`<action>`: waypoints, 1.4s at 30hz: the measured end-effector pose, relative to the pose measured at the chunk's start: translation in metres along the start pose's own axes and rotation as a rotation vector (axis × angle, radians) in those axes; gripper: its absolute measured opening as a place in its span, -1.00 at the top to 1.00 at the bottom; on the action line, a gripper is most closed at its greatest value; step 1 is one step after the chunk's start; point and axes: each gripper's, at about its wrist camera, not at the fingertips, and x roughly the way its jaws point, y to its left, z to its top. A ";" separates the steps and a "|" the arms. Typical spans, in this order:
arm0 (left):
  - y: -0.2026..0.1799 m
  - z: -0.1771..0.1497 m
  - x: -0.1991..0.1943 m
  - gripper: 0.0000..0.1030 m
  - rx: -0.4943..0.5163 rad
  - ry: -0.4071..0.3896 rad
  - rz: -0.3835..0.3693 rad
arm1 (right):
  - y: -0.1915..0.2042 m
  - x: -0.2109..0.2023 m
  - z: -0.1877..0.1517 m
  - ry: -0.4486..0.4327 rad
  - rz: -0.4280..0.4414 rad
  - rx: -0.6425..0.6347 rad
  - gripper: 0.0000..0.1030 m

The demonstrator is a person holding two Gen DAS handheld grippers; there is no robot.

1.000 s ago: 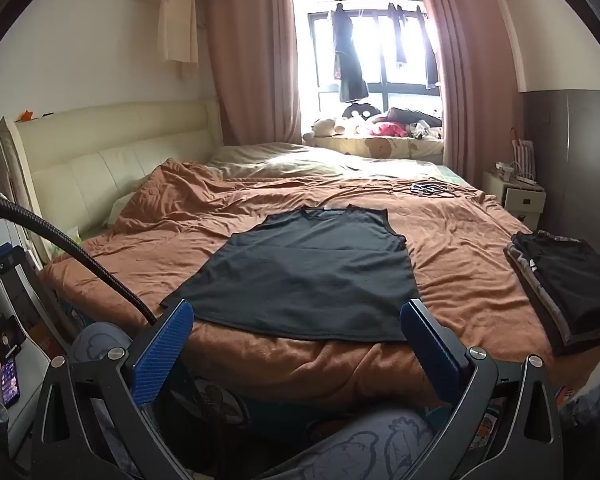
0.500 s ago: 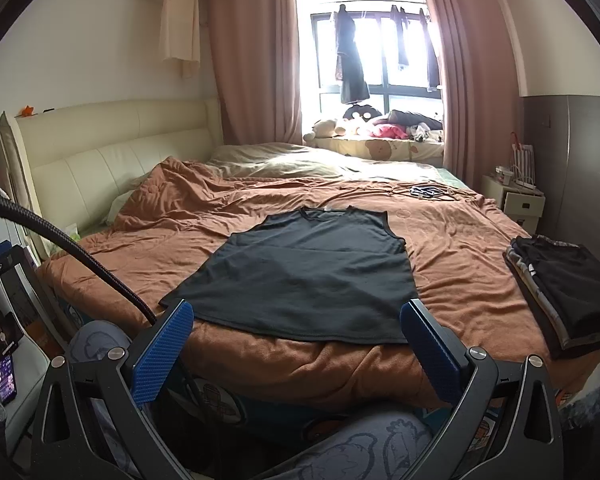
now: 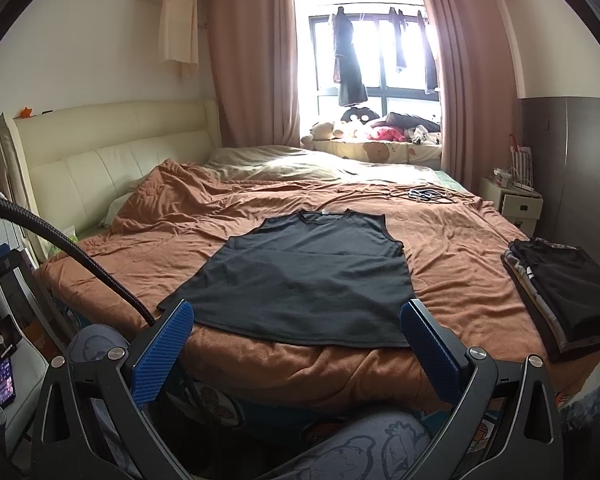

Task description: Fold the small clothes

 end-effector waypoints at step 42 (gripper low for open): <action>-0.001 0.003 -0.006 -0.99 -0.018 -0.002 -0.038 | 0.000 -0.012 0.006 -0.009 -0.027 0.004 -1.00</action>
